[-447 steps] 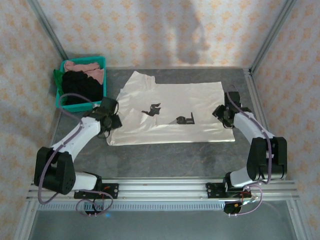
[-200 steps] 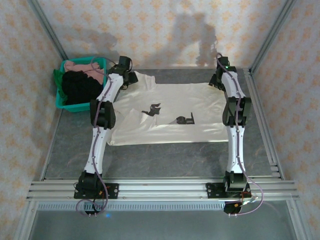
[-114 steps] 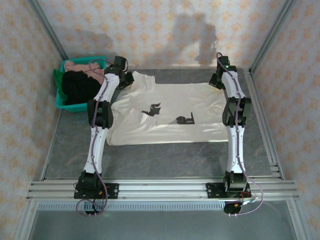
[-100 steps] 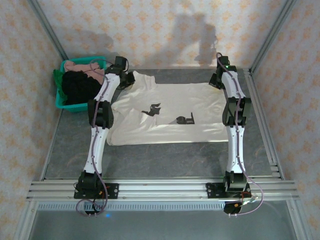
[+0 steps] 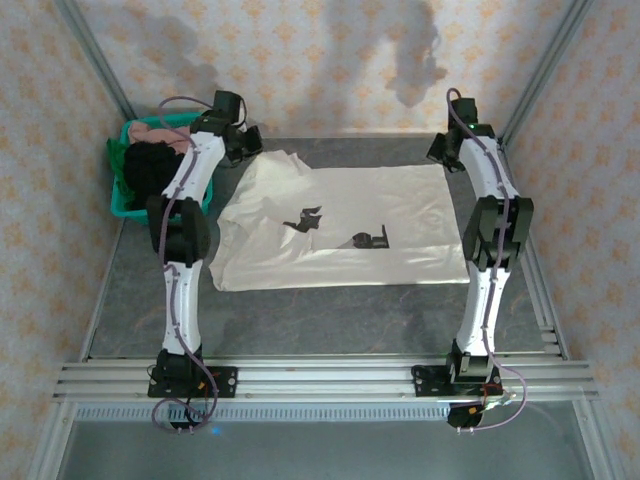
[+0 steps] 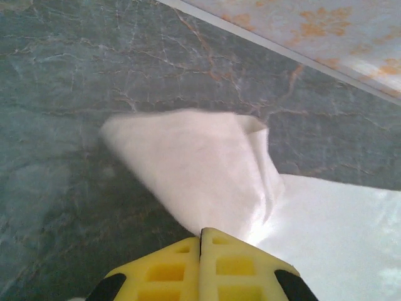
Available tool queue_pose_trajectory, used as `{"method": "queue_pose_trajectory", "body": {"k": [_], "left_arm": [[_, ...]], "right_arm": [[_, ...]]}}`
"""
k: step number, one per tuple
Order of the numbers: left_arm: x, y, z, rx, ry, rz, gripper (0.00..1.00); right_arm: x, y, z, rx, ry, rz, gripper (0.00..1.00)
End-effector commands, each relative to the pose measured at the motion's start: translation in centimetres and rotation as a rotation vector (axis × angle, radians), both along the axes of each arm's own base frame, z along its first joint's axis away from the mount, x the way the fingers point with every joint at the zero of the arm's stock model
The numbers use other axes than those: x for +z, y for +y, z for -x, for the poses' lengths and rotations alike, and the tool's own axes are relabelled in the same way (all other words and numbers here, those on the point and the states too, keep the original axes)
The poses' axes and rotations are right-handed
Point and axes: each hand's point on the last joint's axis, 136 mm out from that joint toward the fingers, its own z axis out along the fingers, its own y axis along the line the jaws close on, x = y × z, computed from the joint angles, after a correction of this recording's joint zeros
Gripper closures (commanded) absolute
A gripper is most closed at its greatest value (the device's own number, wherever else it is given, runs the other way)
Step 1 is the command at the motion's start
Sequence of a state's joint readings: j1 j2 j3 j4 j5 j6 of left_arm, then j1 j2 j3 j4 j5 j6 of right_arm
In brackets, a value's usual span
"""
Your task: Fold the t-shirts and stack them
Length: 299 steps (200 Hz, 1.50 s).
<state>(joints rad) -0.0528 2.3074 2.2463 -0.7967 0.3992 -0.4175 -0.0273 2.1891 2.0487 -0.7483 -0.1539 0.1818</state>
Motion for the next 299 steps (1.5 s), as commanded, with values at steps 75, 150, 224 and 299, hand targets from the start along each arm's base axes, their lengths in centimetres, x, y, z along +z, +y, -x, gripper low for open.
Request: {"method": "queue_pose_trajectory", "body": {"k": [75, 150, 224, 299], "left_arm": [[-0.2, -1.0, 1.6, -0.063, 0.007, -0.052, 1.0], [0.2, -0.5, 1.8, -0.067, 0.01, -0.09, 1.0], [2.9, -1.2, 2.4, -0.095, -0.039, -0.053, 1.0], [5.5, -0.5, 10.3, -0.068, -0.152, -0.037, 1.0]], "right_arm": [[-8.8, -4.0, -6.6, -0.041, 0.09, 0.186, 0.41], [-12.8, -3.7, -6.5, 0.041, 0.137, 0.156, 0.51], [-7.2, -2.8, -6.6, 0.044, 0.043, -0.025, 1.0], [-0.7, -2.7, -0.7, 0.077, -0.004, 0.034, 1.0]]}}
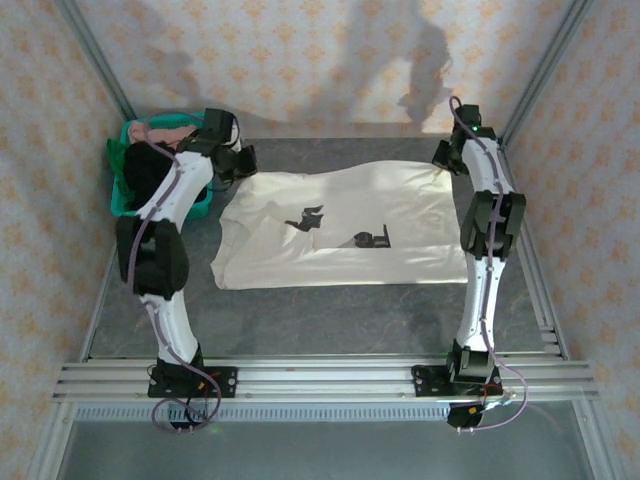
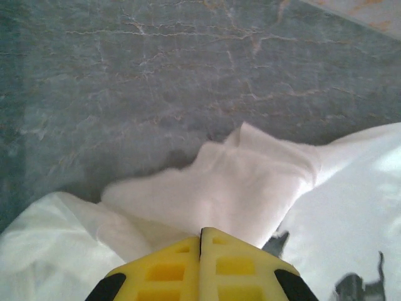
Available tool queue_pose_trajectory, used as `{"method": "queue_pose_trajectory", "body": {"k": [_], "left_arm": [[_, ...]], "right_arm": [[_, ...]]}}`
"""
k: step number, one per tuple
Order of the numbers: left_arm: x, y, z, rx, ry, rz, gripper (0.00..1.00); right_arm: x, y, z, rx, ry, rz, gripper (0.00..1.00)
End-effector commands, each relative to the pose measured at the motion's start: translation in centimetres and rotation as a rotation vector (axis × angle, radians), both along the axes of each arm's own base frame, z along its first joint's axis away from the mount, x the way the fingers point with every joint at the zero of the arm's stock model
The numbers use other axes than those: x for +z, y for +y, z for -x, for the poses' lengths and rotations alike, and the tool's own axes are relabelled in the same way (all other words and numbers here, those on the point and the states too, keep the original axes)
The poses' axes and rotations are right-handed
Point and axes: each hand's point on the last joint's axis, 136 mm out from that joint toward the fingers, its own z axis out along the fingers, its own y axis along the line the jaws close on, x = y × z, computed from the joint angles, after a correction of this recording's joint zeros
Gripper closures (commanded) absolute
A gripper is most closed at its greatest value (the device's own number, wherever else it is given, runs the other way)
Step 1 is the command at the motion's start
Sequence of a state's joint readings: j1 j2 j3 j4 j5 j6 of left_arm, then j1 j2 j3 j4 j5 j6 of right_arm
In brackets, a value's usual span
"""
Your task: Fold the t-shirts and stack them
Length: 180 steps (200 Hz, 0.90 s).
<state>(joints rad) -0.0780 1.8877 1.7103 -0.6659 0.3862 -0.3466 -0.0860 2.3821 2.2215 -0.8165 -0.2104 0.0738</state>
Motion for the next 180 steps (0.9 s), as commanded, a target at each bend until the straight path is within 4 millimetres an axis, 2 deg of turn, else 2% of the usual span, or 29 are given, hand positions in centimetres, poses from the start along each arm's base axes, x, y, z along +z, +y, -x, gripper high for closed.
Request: {"method": "queue_pose_trajectory", "body": {"k": [1, 2, 5, 21, 56, 63, 71, 87, 113, 136, 150, 180], "left_arm": [[2.6, 0.1, 1.4, 0.003, -0.118, 0.016, 1.0], [2.5, 0.2, 1.6, 0.004, -0.116, 0.015, 1.0], [2.3, 0.2, 2.0, 0.005, -0.116, 0.015, 1.0], [0.7, 1.1, 4.4, 0.045, -0.099, -0.009, 1.0], [-3.1, 1.9, 9.3, 0.105, -0.065, -0.027, 1.0], [-3.8, 2.0, 10.0, 0.108, -0.052, -0.035, 1.0], [-4.4, 2.1, 10.7, 0.112, -0.034, -0.048, 1.0], [-5.4, 1.6, 11.5, 0.098, -0.016, -0.046, 1.0], [-7.1, 1.2, 12.8, 0.088, 0.013, -0.053, 1.0], [-8.3, 1.2, 13.7, 0.09, 0.033, -0.051, 1.0], [-9.0, 1.3, 14.2, 0.088, 0.05, -0.057, 1.0], [-9.9, 1.7, 14.8, 0.096, 0.066, -0.08, 1.0]], "right_arm": [[4.3, -0.2, 1.2, 0.016, -0.095, 0.025, 1.0], [3.9, -0.2, 1.4, 0.018, -0.086, 0.023, 1.0], [4.2, 0.0, 1.7, 0.023, -0.094, 0.021, 1.0], [3.5, 0.1, 4.1, 0.027, -0.073, 0.027, 1.0], [1.8, -0.6, 8.6, -0.054, -0.035, 0.047, 0.97], [1.6, -0.5, 9.2, -0.07, -0.038, 0.034, 0.94], [1.2, -0.6, 9.9, -0.094, -0.03, 0.025, 0.82], [0.6, -0.9, 11.2, -0.149, 0.001, 0.017, 0.76], [0.3, -1.0, 13.5, -0.224, 0.022, -0.009, 0.74], [0.0, -0.8, 15.2, -0.299, 0.003, -0.057, 0.54], [-0.1, -0.2, 15.5, -0.311, -0.014, -0.101, 0.53], [-1.1, -0.4, 15.2, -0.361, -0.014, -0.135, 0.51]]}}
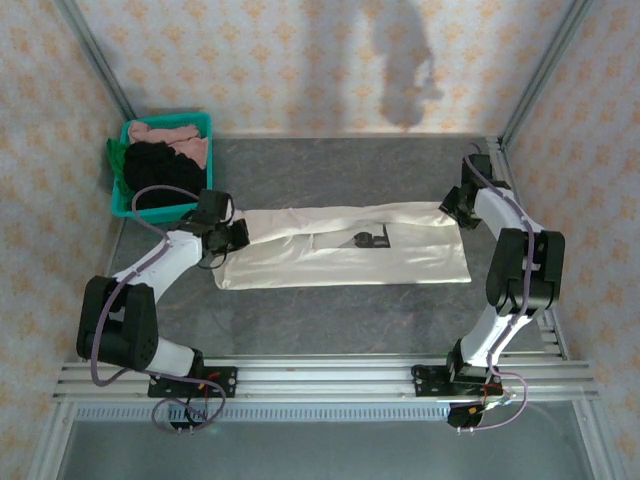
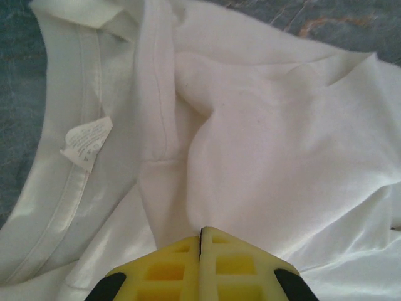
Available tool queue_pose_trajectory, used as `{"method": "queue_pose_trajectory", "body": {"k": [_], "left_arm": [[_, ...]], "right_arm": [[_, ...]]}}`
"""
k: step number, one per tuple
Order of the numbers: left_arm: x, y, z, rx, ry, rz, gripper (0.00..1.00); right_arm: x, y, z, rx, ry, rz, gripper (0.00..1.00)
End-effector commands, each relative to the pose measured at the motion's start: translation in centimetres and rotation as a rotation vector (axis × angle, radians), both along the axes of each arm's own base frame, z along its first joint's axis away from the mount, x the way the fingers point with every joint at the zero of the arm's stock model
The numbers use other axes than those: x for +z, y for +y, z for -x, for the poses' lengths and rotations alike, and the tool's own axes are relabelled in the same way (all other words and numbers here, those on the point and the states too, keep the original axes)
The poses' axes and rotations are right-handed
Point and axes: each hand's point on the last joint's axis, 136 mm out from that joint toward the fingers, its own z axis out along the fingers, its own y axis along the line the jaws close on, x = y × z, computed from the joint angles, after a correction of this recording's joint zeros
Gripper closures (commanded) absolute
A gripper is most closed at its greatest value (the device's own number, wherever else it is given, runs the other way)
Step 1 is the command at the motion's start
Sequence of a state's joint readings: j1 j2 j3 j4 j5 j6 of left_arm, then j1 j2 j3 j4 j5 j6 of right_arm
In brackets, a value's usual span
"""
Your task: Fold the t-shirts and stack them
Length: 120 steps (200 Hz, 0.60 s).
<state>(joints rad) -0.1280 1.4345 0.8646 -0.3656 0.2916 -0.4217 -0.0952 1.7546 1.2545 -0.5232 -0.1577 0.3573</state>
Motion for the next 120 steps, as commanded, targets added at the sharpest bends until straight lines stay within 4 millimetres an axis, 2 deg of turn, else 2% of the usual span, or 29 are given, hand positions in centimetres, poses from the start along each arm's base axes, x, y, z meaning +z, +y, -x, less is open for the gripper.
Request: {"method": "queue_pose_trajectory", "body": {"k": [1, 30, 35, 48, 65, 82, 108, 120], "left_arm": [[0.2, 0.7, -0.1, 0.029, -0.034, -0.036, 1.0], [-0.6, 0.8, 0.0, 0.036, -0.017, -0.042, 1.0], [-0.6, 0.9, 0.0, 0.039, -0.017, -0.042, 1.0], [-0.6, 1.0, 0.0, 0.041, -0.017, -0.046, 1.0], [-0.6, 1.2, 0.2, 0.05, -0.009, -0.055, 1.0], [-0.5, 1.4, 0.3, 0.058, -0.013, -0.063, 1.0], [-0.3, 1.8, 0.6, 0.08, -0.006, -0.073, 1.0], [-0.3, 1.8, 0.7, 0.085, -0.001, -0.074, 1.0]], "right_arm": [[0.2, -0.5, -1.0, -0.082, -0.053, -0.038, 0.51], [-0.9, -1.1, -2.6, -0.096, -0.013, -0.03, 0.53], [-1.1, -1.4, -2.8, -0.103, 0.003, -0.014, 0.56], [-1.8, -1.7, -2.8, -0.101, 0.054, -0.002, 0.73], [-2.7, -1.3, -2.4, -0.09, 0.087, -0.021, 0.83], [-2.7, -0.5, -1.6, -0.073, 0.082, -0.055, 0.99], [-0.9, 0.7, 0.1, -0.054, 0.021, -0.109, 1.0], [-0.7, 0.9, 1.5, -0.054, 0.014, -0.109, 1.0]]}}
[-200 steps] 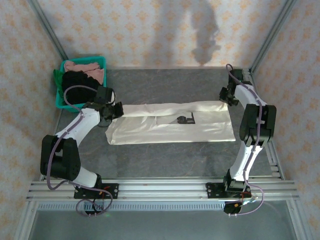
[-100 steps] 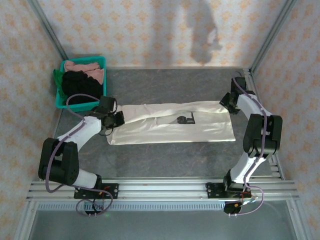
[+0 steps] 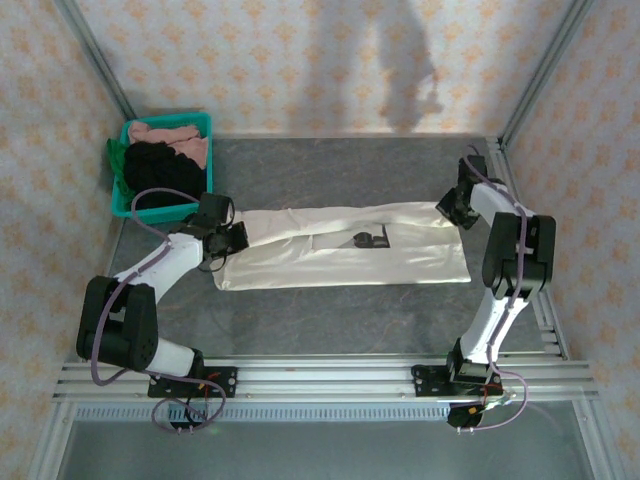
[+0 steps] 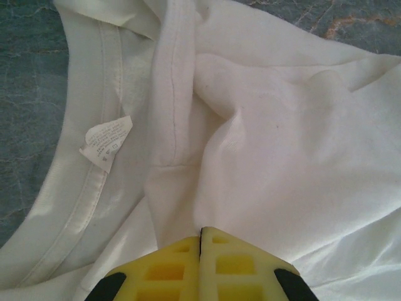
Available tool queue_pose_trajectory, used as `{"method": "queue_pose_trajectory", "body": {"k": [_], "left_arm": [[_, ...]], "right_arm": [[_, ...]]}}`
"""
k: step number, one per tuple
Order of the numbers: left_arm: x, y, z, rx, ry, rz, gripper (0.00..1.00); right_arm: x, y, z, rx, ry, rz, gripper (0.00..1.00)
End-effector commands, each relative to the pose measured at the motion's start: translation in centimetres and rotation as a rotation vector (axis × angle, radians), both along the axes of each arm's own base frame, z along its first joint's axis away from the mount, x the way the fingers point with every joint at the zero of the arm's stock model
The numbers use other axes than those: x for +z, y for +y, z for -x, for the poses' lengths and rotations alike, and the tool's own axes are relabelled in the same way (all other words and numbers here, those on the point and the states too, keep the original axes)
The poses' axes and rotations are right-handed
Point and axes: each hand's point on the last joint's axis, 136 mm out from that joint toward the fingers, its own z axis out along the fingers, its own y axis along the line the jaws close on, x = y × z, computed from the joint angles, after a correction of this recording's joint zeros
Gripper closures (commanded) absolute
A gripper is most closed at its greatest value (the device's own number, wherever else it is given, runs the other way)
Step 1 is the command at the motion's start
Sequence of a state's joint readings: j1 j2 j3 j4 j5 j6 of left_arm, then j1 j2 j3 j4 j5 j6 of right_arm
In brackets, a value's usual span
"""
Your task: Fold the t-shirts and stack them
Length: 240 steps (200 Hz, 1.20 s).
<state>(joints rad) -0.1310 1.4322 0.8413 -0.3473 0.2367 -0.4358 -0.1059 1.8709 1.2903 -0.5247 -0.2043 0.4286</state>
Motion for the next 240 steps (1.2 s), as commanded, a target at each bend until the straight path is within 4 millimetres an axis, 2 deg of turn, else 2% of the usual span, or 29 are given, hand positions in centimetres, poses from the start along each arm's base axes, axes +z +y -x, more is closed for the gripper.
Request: {"method": "queue_pose_trajectory", "body": {"k": [1, 22, 30, 51, 60, 74, 84, 93, 111, 131, 145, 164, 183, 202, 222, 240], "left_arm": [[0.3, 1.0, 0.6, 0.048, 0.0, -0.034, 1.0], [0.1, 1.3, 1.1, 0.058, 0.004, -0.046, 1.0], [0.0, 1.4, 1.3, 0.061, 0.003, -0.052, 1.0], [-0.4, 2.0, 2.3, 0.073, 0.02, -0.079, 1.0], [-0.7, 2.3, 2.8, 0.075, 0.03, -0.09, 1.0], [-0.9, 2.5, 3.2, 0.077, 0.034, -0.101, 1.0], [-1.2, 2.5, 3.4, 0.075, 0.037, -0.103, 1.0], [-1.3, 2.5, 3.4, 0.073, 0.037, -0.105, 1.0], [-1.5, 2.6, 3.6, 0.071, 0.044, -0.11, 1.0], [-1.5, 2.7, 3.6, 0.071, 0.038, -0.113, 1.0], [-1.6, 2.7, 3.6, 0.072, 0.04, -0.119, 1.0], [-1.7, 2.8, 3.4, 0.072, 0.042, -0.122, 1.0], [-1.8, 2.9, 3.4, 0.075, 0.05, -0.13, 1.0], [-1.8, 3.0, 3.4, 0.076, 0.05, -0.137, 1.0], [-1.5, 3.2, 3.3, 0.083, 0.044, -0.142, 1.0], [-1.4, 3.3, 3.4, 0.086, 0.047, -0.148, 1.0]], "right_arm": [[2.8, 0.6, 2.3, -0.002, -0.059, -0.027, 1.0], [1.4, 1.0, 5.3, -0.016, -0.007, -0.03, 1.0], [0.6, 0.9, 6.6, -0.032, 0.021, -0.027, 0.91], [0.2, 0.5, 8.7, -0.056, 0.046, -0.004, 0.87], [0.6, 0.1, 8.7, -0.08, 0.027, 0.007, 0.78], [1.8, 0.0, 7.5, -0.095, -0.019, -0.002, 0.72], [2.8, 0.4, 5.8, -0.094, -0.067, -0.033, 0.6], [3.6, 0.7, 4.0, -0.088, -0.113, -0.063, 0.56], [4.3, 0.1, 1.3, -0.099, -0.118, -0.049, 0.5], [3.9, -0.3, -1.1, -0.099, -0.112, -0.049, 0.44], [2.5, -0.3, -2.1, -0.092, -0.059, -0.053, 0.44], [0.7, -0.2, -2.9, -0.083, -0.008, -0.064, 0.51], [-0.1, 0.2, -3.2, -0.061, 0.005, -0.074, 0.55], [0.0, 0.7, -2.9, -0.032, 0.022, -0.075, 0.64], [0.7, 0.8, -2.2, -0.017, 0.017, -0.063, 0.83], [1.5, 0.6, -0.9, -0.012, 0.013, -0.043, 0.93]]}}
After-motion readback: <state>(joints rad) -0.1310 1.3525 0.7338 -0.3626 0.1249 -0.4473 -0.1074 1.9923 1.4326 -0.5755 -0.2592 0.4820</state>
